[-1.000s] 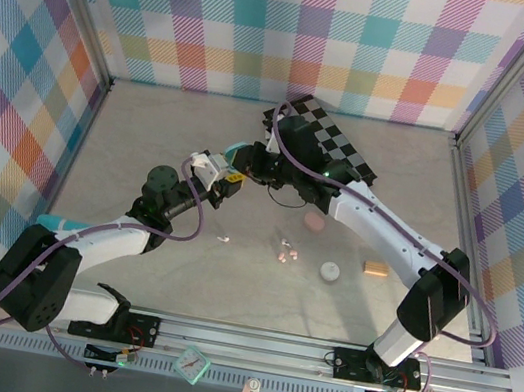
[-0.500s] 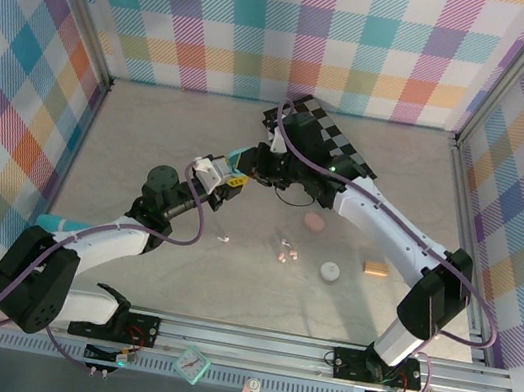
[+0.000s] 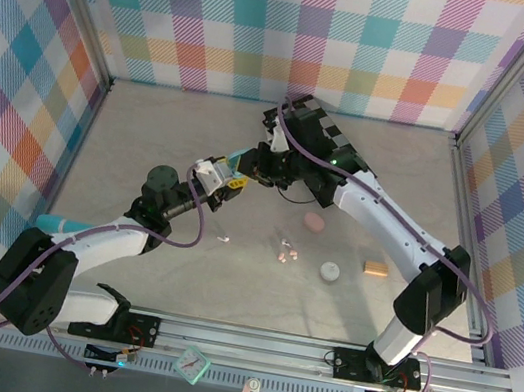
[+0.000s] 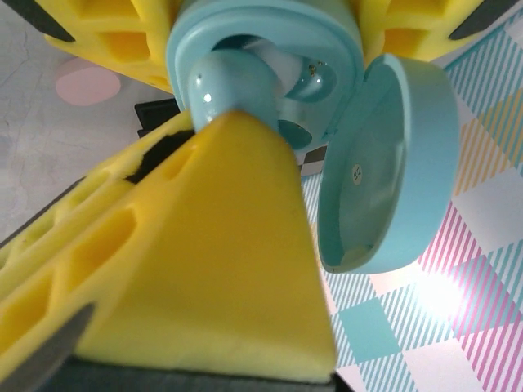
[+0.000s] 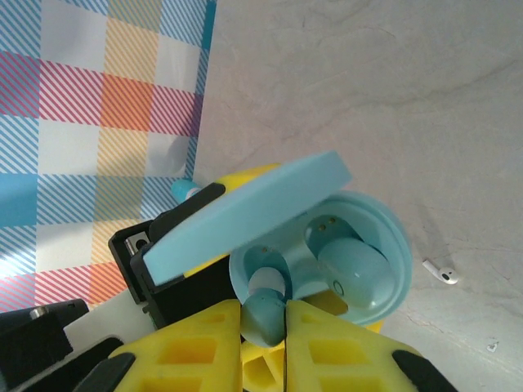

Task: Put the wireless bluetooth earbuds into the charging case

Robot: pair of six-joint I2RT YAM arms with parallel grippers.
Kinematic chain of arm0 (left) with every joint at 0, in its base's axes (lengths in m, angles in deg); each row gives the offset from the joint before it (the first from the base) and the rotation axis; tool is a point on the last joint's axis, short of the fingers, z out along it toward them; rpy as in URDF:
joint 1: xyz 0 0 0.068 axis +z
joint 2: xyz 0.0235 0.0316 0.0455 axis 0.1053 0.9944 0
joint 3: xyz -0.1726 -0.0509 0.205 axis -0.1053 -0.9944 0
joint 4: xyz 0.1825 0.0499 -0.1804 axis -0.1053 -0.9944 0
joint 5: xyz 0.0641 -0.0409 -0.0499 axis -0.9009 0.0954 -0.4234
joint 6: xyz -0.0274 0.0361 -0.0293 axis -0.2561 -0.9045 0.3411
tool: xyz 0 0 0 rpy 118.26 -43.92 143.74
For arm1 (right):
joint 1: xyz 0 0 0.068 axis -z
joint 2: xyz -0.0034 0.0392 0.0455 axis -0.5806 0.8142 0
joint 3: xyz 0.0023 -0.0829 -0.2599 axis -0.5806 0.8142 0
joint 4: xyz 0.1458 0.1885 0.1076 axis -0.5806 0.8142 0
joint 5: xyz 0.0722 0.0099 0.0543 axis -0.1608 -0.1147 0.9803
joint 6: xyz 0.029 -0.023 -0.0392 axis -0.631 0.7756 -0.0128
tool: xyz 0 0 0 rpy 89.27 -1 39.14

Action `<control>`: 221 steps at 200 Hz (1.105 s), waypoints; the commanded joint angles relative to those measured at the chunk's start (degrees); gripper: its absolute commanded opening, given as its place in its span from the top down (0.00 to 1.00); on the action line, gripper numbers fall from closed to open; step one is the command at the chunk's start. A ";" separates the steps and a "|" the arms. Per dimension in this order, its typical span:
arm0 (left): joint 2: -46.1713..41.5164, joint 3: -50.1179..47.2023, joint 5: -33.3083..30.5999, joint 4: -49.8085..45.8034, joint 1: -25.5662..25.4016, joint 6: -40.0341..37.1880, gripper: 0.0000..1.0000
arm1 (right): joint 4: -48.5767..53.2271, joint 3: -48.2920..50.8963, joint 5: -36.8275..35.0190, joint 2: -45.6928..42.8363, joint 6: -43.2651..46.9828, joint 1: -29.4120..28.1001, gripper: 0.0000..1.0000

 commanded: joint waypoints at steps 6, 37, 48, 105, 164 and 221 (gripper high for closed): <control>-1.94 0.07 2.90 2.02 -0.31 -2.12 0.68 | 2.25 -1.48 1.24 1.41 0.23 0.37 0.81; -2.46 0.01 4.49 1.64 -0.32 -1.96 0.68 | 3.16 -2.54 0.20 2.11 0.36 0.47 0.78; -2.55 0.14 4.64 1.26 -0.32 -1.94 0.68 | 3.59 -3.10 -0.15 2.19 0.73 0.46 0.74; -2.63 0.32 5.19 0.58 -0.28 -1.79 0.67 | 5.78 -5.17 -0.53 2.77 2.07 0.64 0.77; -2.84 0.65 6.63 0.19 -0.32 -1.69 0.68 | 7.28 -5.71 -0.41 2.95 2.60 1.48 0.83; -1.48 -0.71 8.28 5.19 0.03 -1.68 0.69 | 6.32 -5.52 9.23 2.82 1.03 3.88 0.84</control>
